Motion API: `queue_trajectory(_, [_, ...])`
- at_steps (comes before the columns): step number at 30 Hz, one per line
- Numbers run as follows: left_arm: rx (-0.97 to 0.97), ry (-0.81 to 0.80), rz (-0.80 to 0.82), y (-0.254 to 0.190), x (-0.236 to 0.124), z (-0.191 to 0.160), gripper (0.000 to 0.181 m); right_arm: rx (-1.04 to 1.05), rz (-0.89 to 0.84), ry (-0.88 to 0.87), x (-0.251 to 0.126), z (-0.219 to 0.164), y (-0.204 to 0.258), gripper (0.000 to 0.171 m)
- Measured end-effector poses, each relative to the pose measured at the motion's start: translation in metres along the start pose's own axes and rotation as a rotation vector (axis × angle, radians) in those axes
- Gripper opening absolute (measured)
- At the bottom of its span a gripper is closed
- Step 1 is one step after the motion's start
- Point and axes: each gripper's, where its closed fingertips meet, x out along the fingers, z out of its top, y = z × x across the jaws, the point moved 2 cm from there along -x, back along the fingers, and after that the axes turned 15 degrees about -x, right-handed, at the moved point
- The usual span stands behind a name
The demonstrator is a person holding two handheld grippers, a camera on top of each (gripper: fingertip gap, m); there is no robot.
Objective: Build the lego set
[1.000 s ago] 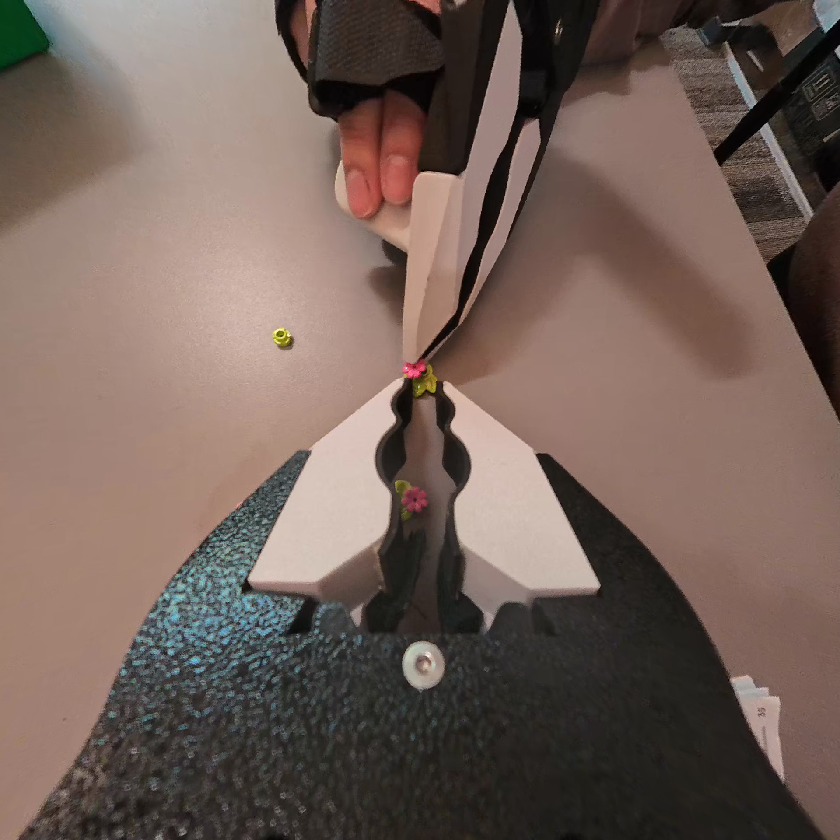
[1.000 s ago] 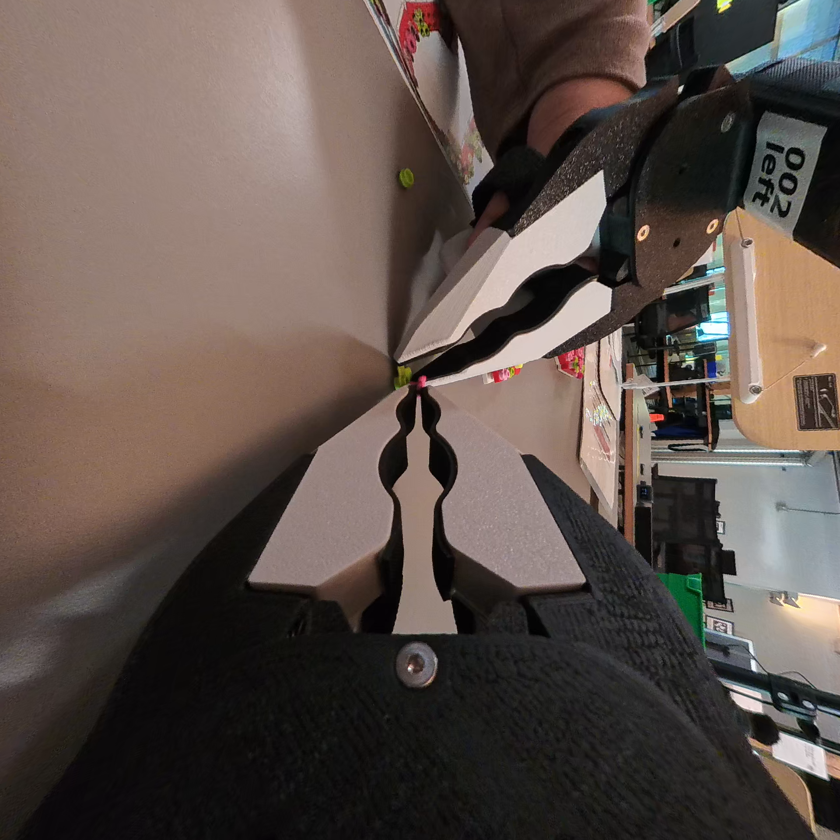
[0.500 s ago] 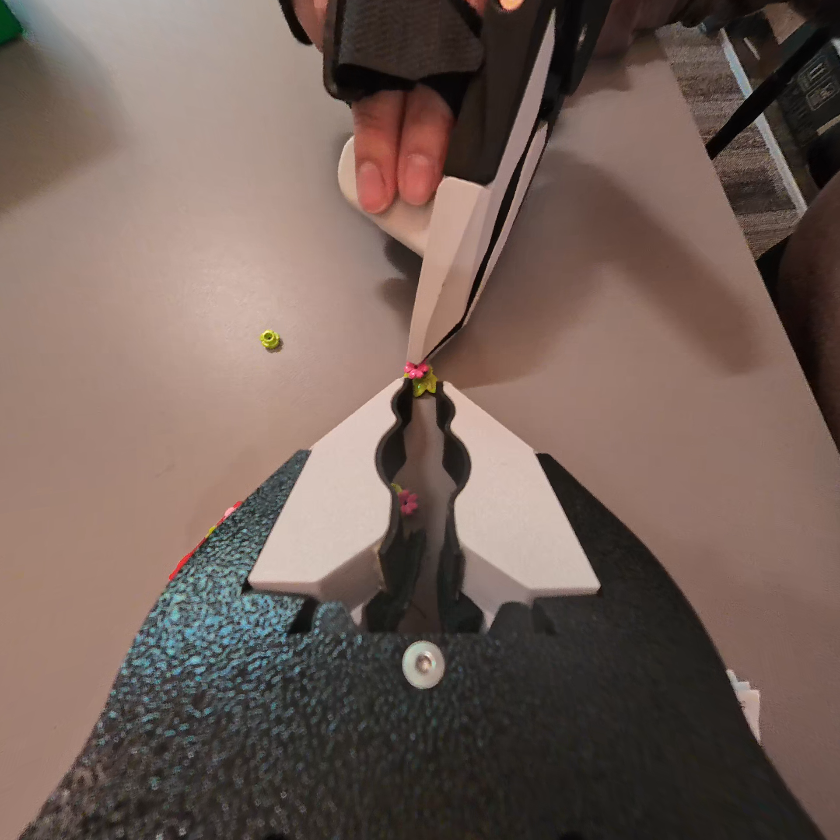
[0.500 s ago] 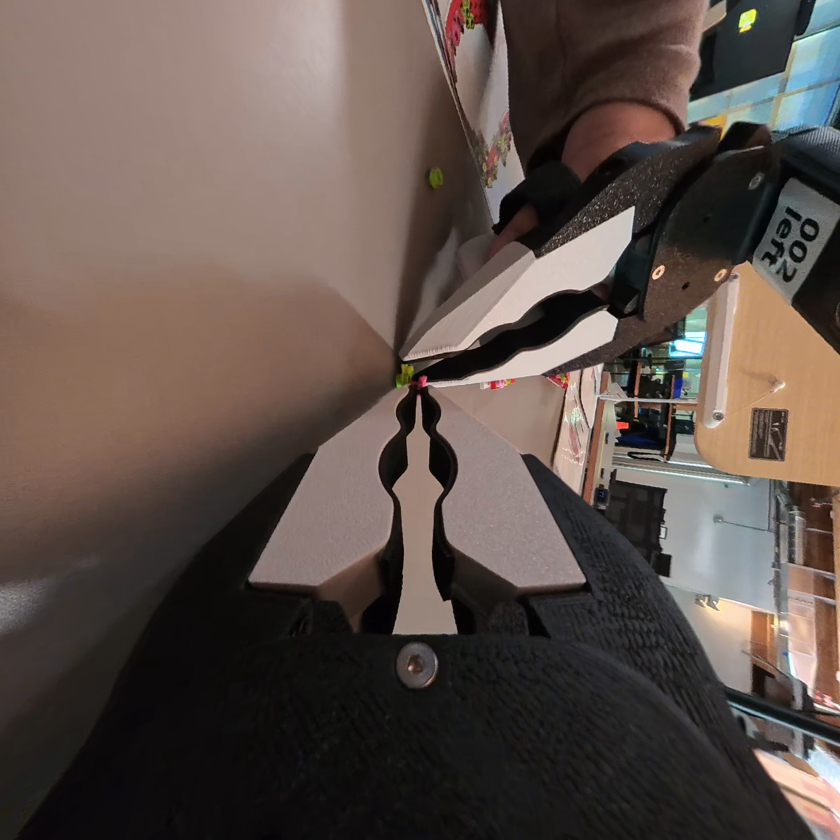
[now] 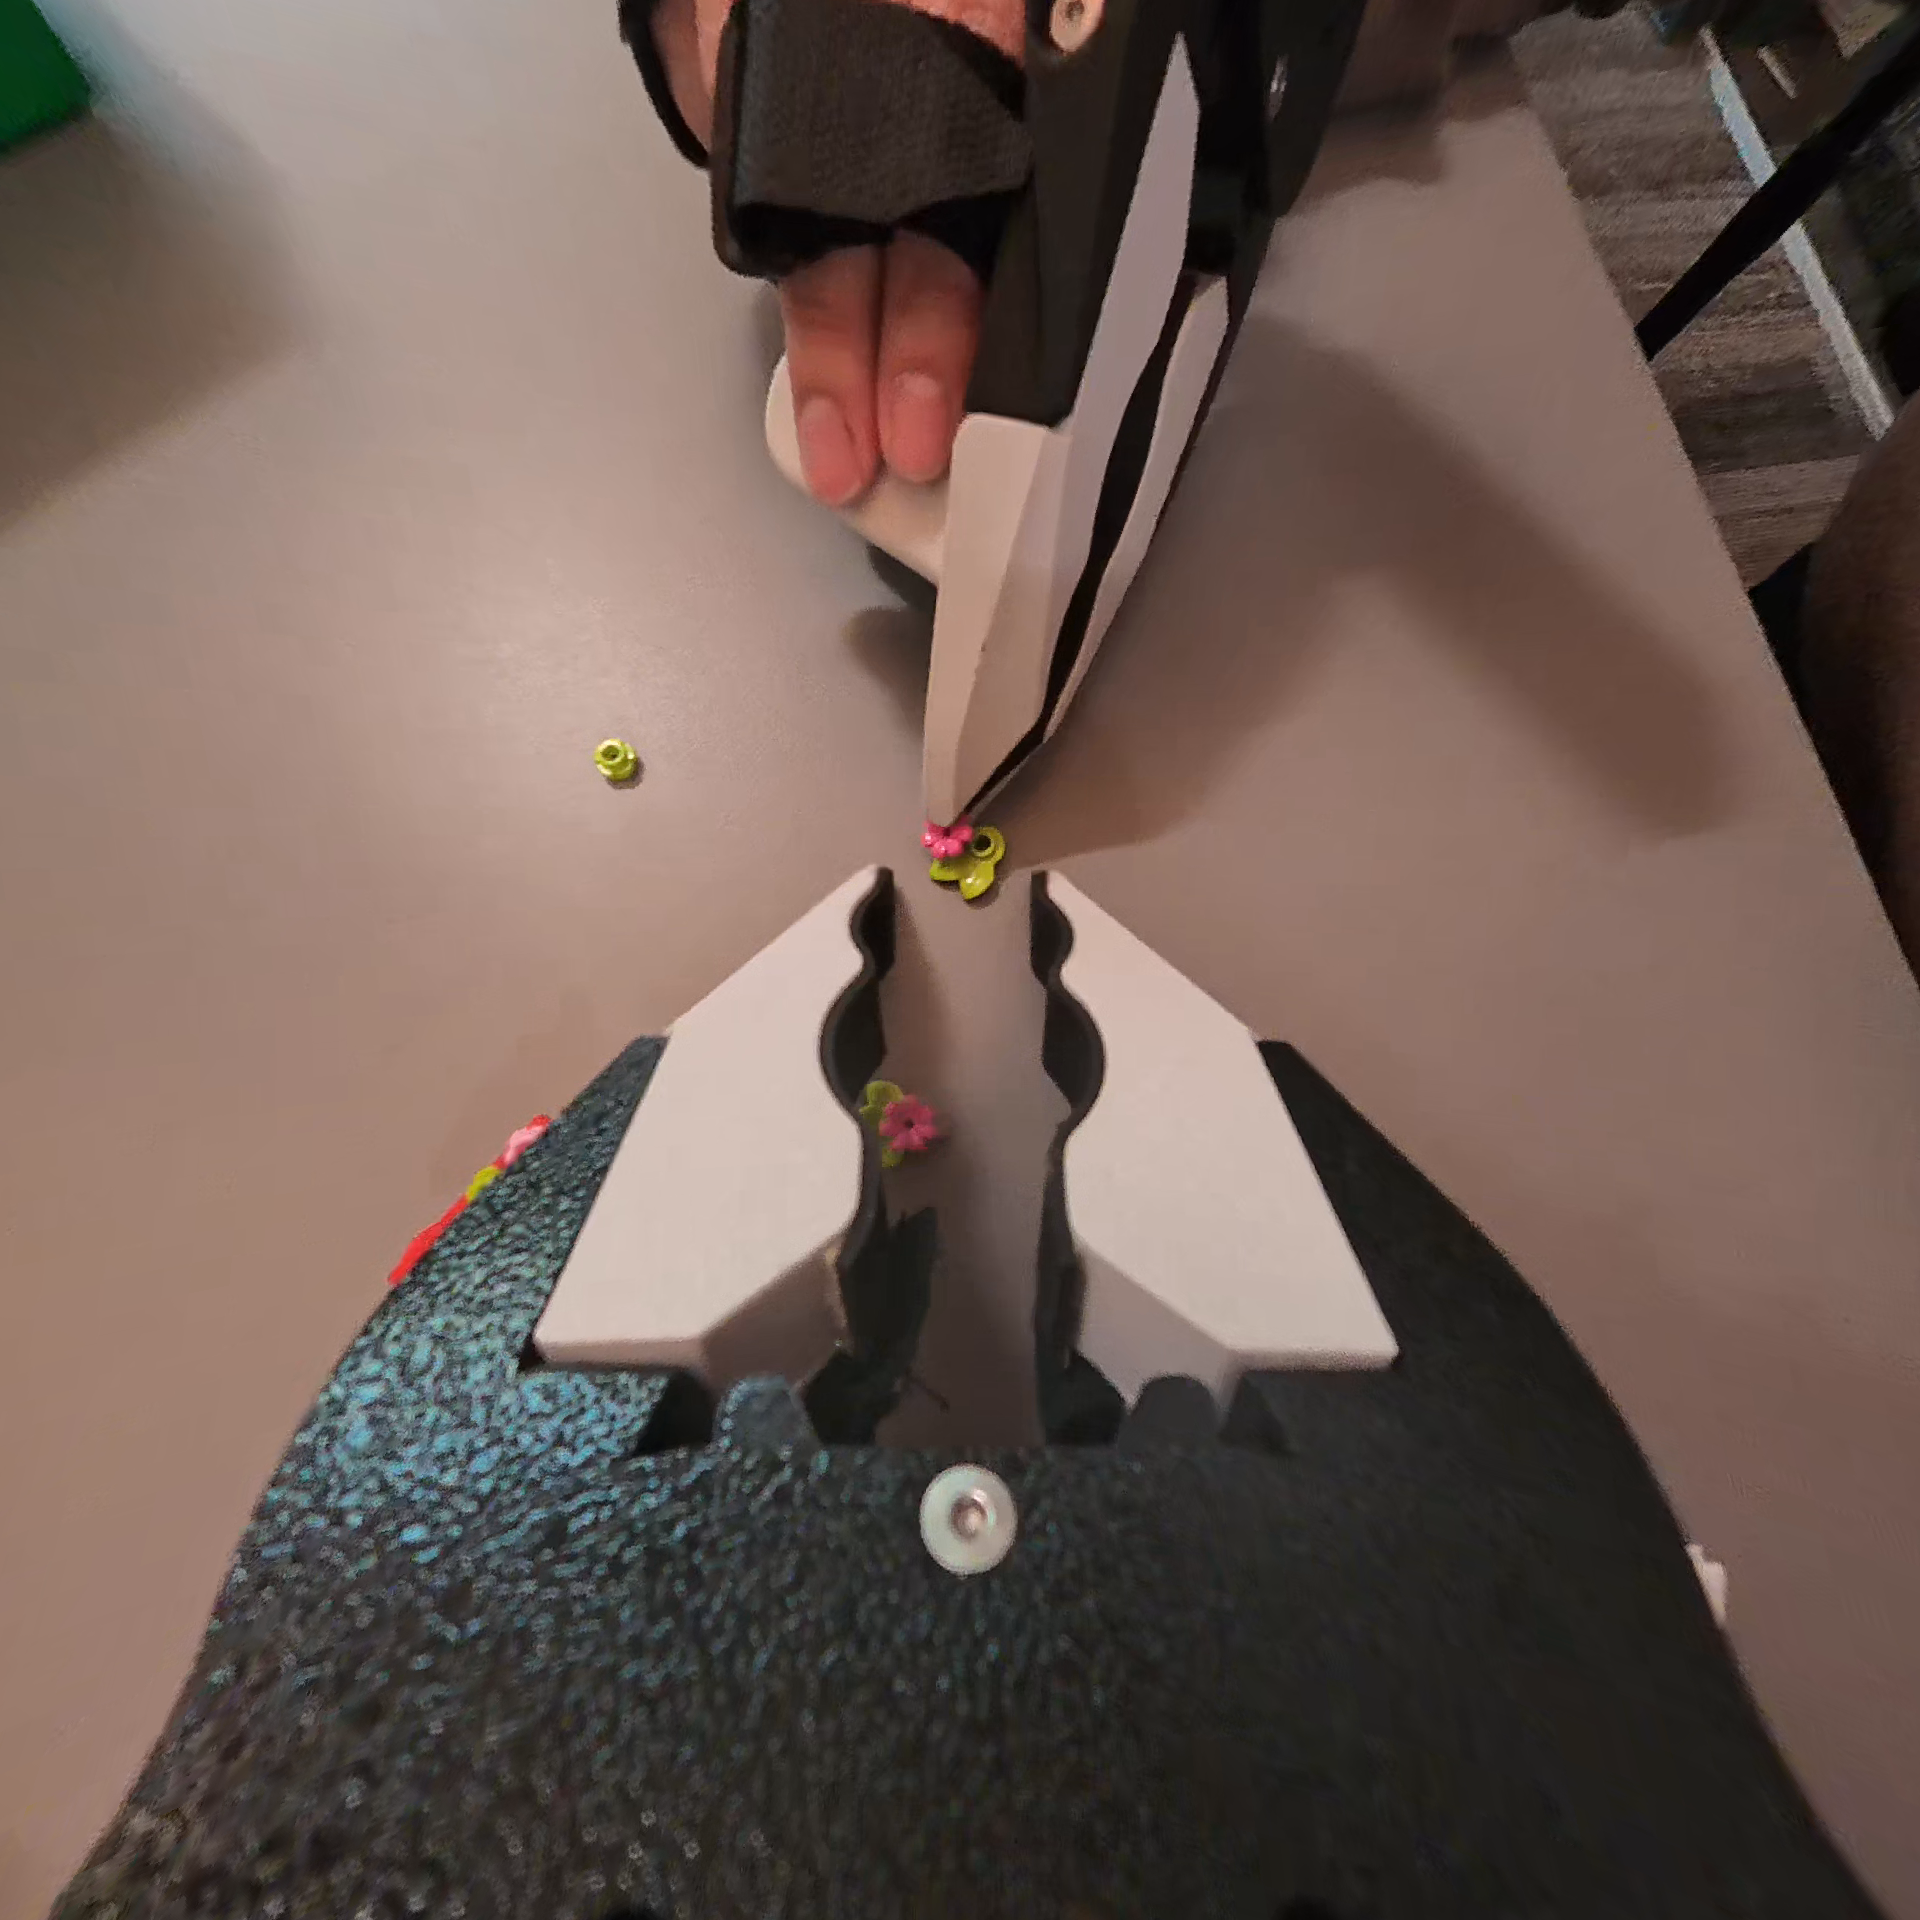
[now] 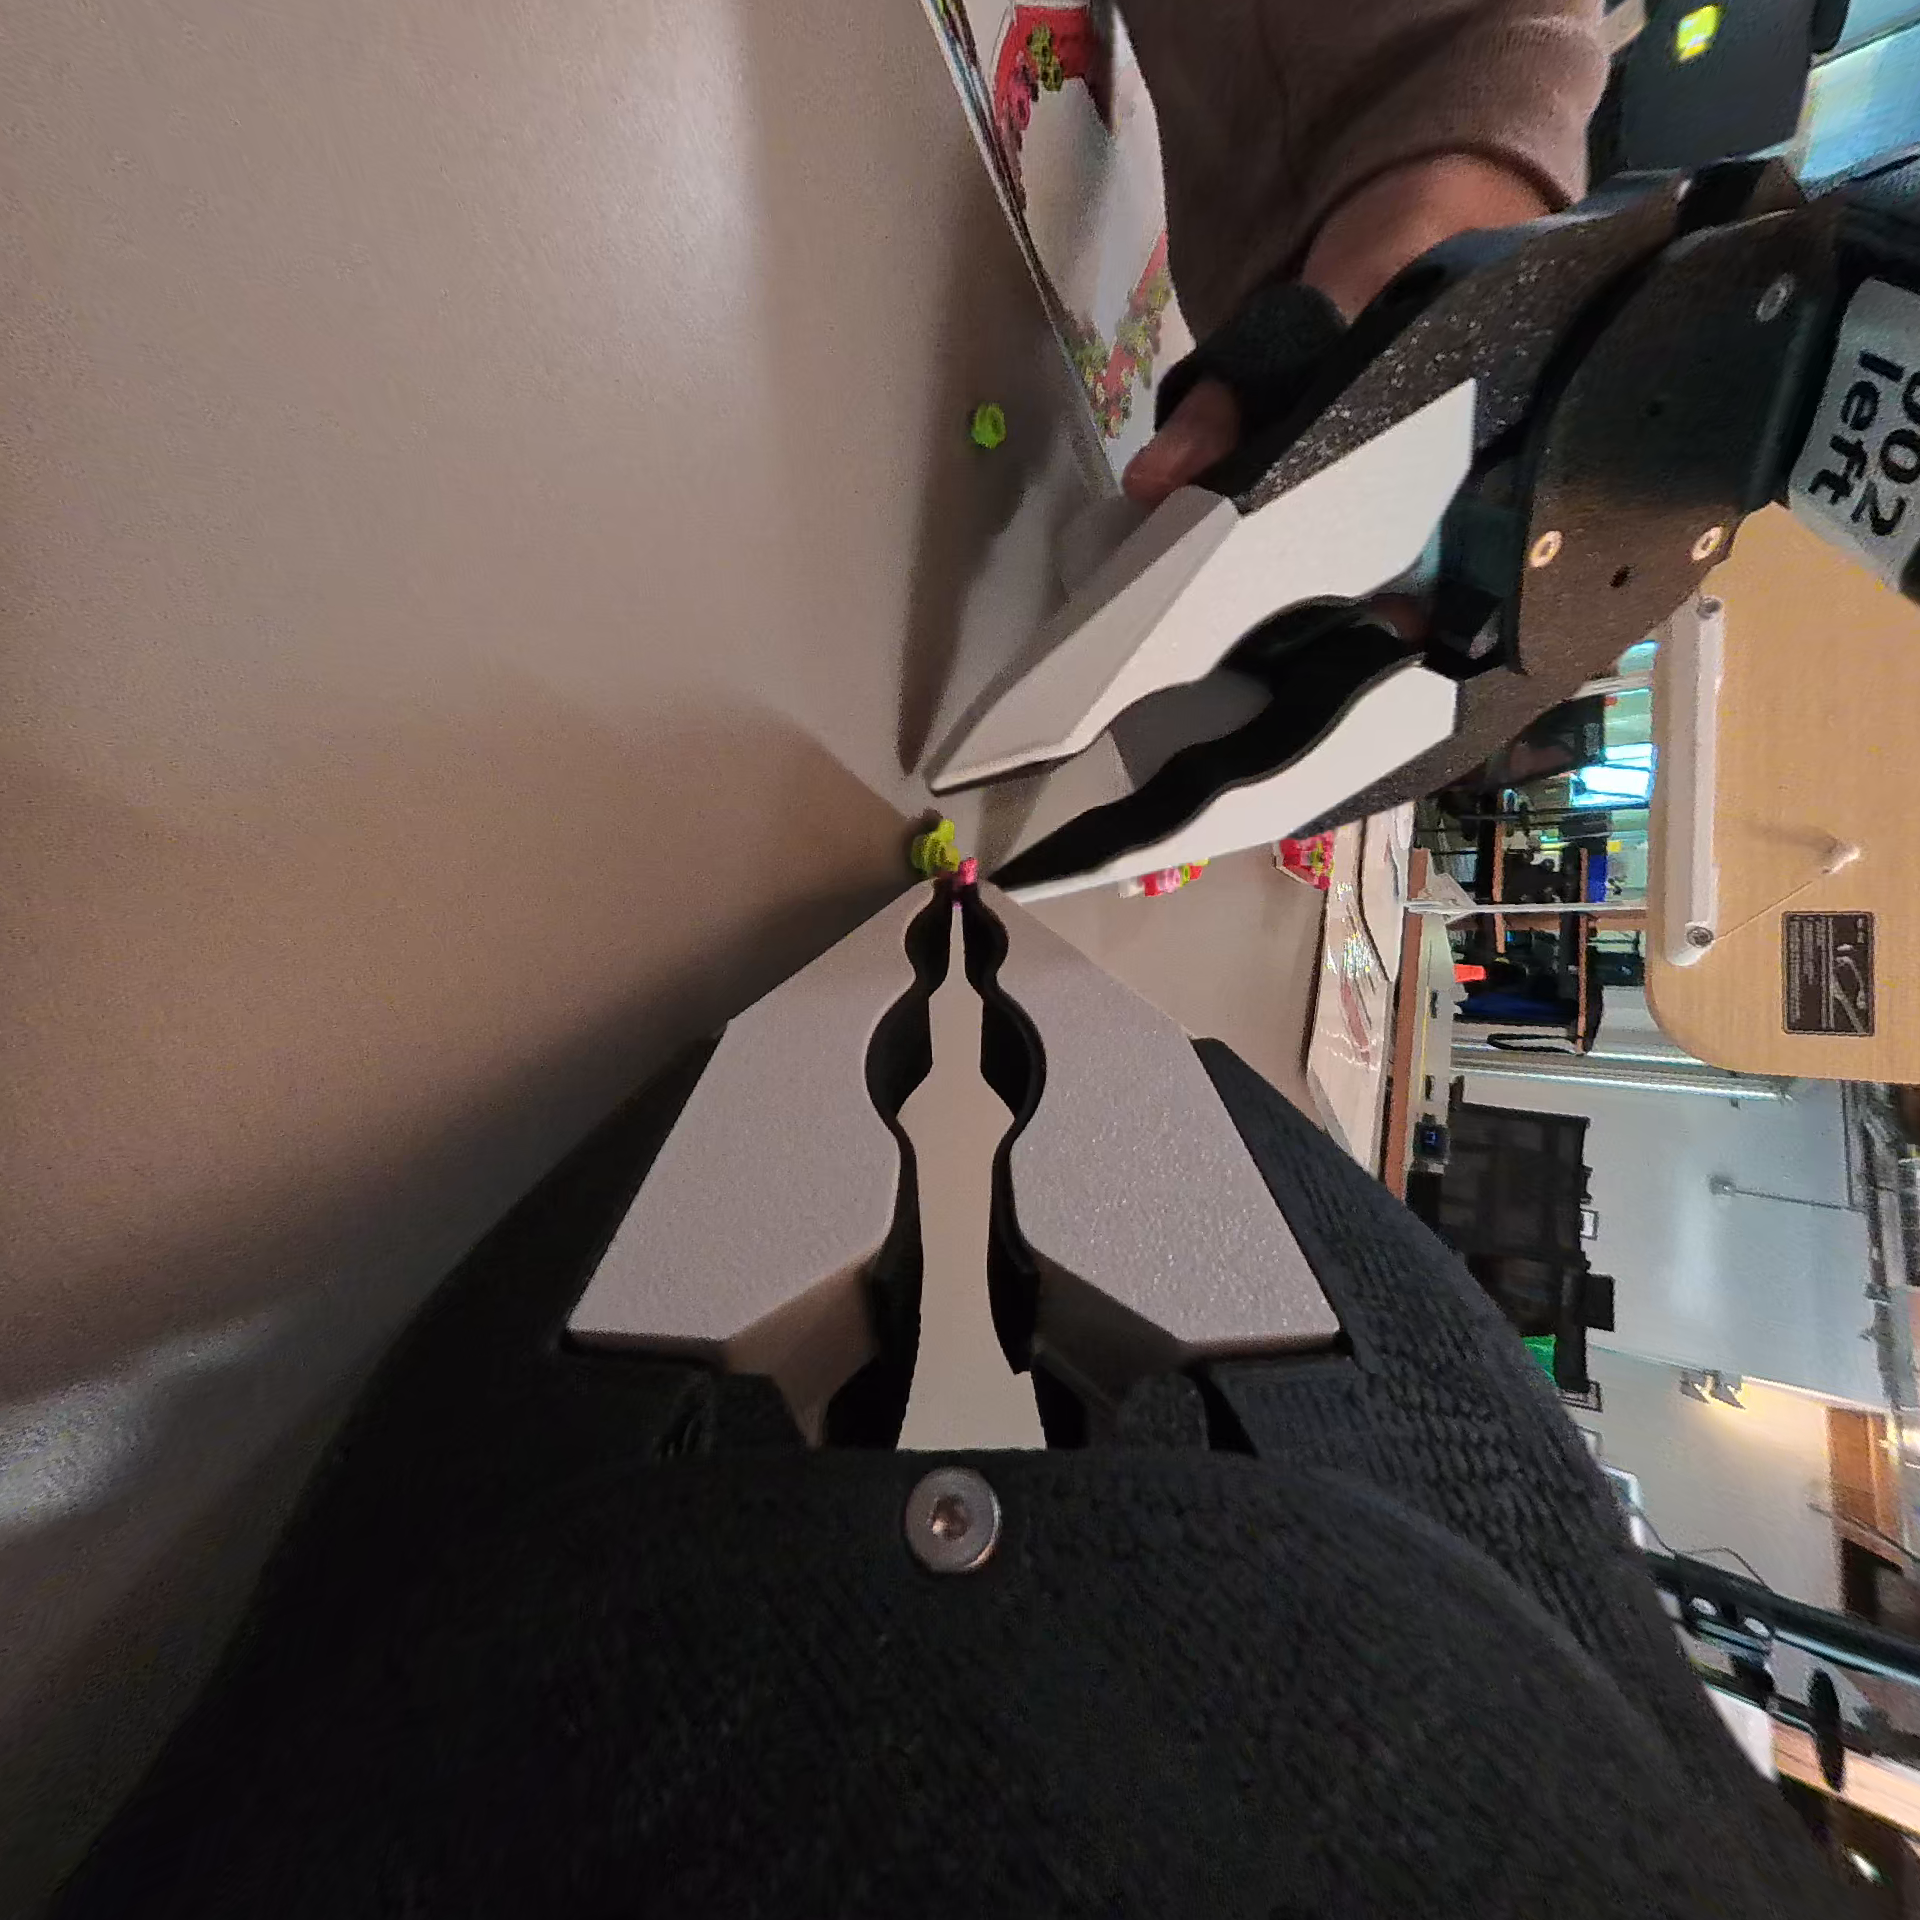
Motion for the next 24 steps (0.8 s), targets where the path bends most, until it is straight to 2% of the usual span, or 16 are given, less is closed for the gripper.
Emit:
queue_trajectory(6, [0.054, -0.013, 0.018, -0.001, -0.001, 0.0, 0.017, 0.048, -0.006, -0.019, -0.001, -0.002, 0.0, 0.0])
queue_trajectory(11, [0.338, -0.137, 0.111, -0.016, -0.014, 0.011, 0.019, 0.189, -0.035, -0.061, -0.006, -0.013, -0.006, 0.0])
queue_trajectory(17, [0.625, -0.058, 0.238, -0.023, -0.006, 0.001, 0.017, 0.317, -0.042, -0.13, -0.011, -0.016, -0.012, 0.0])
queue_trajectory(24, [0.724, -0.009, 0.322, -0.014, -0.002, -0.004, 0.01, 0.295, 0.024, -0.141, -0.005, -0.003, -0.004, 0.0])
